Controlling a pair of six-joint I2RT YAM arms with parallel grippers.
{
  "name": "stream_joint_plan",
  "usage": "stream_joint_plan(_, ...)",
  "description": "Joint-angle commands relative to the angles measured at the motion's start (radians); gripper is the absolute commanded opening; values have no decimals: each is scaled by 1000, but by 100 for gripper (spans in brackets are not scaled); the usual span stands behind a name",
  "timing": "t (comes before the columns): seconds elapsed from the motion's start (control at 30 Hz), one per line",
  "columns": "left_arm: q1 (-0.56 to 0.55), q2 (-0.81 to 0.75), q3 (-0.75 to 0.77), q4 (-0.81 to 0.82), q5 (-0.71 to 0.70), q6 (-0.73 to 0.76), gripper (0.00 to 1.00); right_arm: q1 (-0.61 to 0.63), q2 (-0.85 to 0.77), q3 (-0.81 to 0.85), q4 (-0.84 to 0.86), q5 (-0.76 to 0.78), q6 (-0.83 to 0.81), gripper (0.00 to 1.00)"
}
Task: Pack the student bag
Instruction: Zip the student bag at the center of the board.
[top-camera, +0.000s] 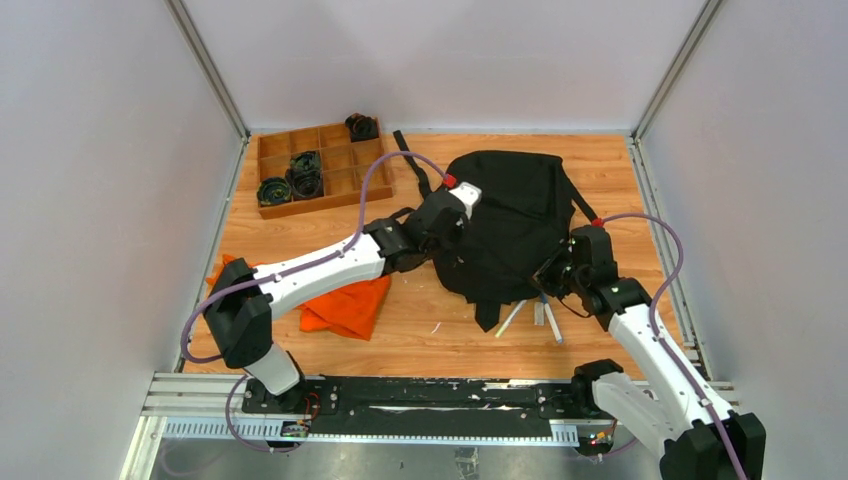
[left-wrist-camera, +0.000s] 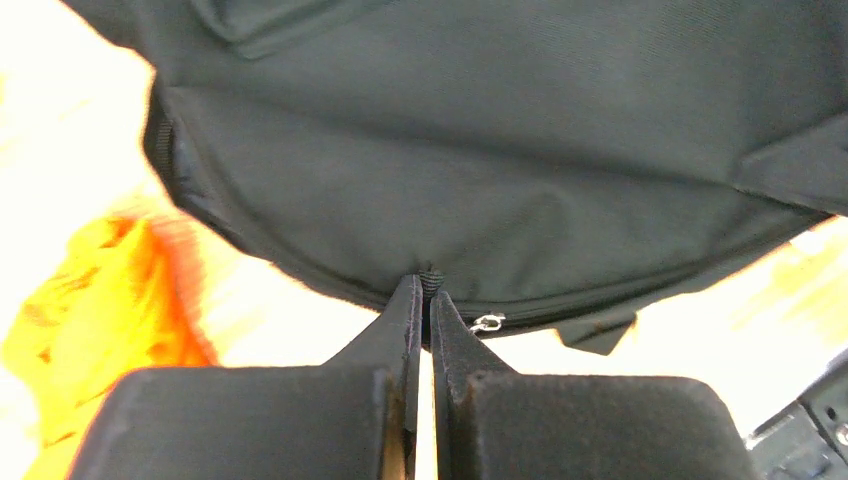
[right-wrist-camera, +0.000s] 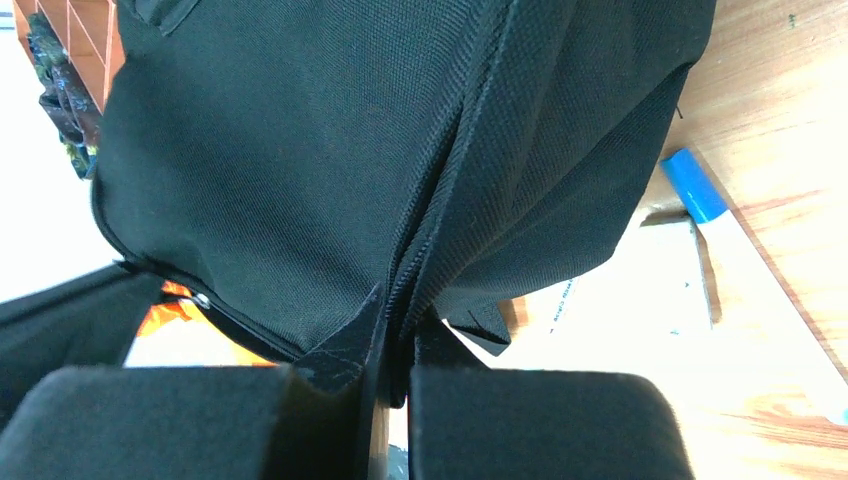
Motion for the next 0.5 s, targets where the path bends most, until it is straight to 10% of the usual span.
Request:
stream_joint_plan(0.0, 91, -59, -21, 52, -72, 61, 0, -4, -24, -10, -63, 45, -49, 0)
stream_joint_plan(0.47, 300, 23, -25, 141, -12, 38, 0, -107, -51, -9, -106, 8, -223, 0)
